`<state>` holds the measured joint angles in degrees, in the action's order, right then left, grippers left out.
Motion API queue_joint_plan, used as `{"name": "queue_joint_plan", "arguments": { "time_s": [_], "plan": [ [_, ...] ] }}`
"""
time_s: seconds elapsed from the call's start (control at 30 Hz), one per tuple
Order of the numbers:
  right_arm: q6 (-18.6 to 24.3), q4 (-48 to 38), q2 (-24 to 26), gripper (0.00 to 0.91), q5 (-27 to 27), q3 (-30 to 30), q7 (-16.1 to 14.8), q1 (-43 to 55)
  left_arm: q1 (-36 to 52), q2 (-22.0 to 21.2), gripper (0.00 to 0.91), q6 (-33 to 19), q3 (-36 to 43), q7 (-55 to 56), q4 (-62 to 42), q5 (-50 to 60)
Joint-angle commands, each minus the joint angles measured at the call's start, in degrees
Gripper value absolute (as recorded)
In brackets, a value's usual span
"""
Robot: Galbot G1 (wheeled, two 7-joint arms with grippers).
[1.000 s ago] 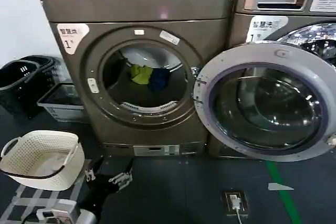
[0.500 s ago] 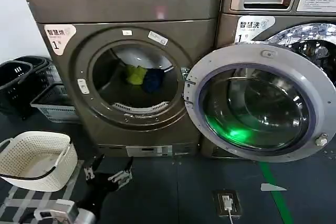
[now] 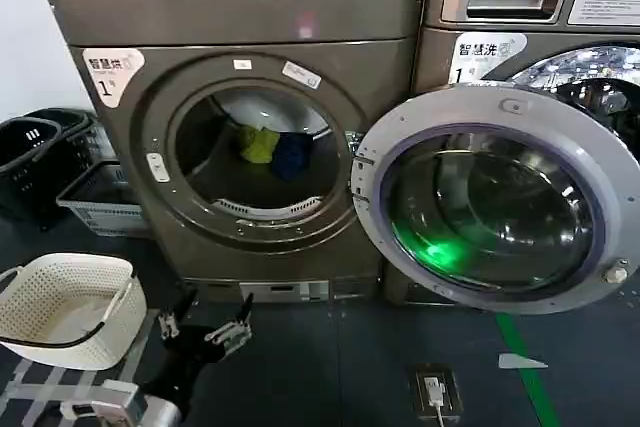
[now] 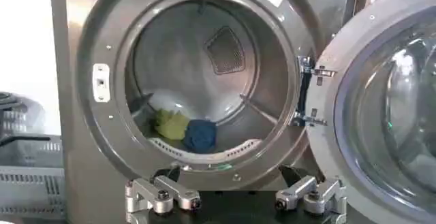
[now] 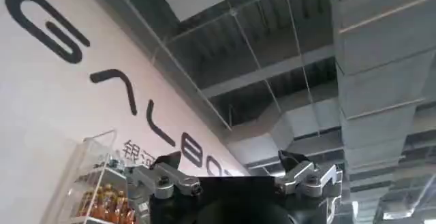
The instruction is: Grasp the clothes from the dryer.
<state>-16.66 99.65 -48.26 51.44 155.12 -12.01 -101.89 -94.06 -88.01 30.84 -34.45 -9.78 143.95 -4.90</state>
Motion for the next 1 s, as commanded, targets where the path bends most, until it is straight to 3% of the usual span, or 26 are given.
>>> {"name": "queue_joint_plan", "arguments": {
  "time_s": [0.03,1.0],
  "plan": [
    [-0.1,0.0,0.0,0.907,0.2,0.1,0.2,0.0,0.1,0.1,0.907,0.0,0.4,-0.2,-0.4,0.0],
    [-0.2,0.6,0.2,0.907,1.5,0.6,1.4,-0.5,0.5,0.5,0.907,-0.1,0.9,0.0,-0.4,0.2]
  ]
}}
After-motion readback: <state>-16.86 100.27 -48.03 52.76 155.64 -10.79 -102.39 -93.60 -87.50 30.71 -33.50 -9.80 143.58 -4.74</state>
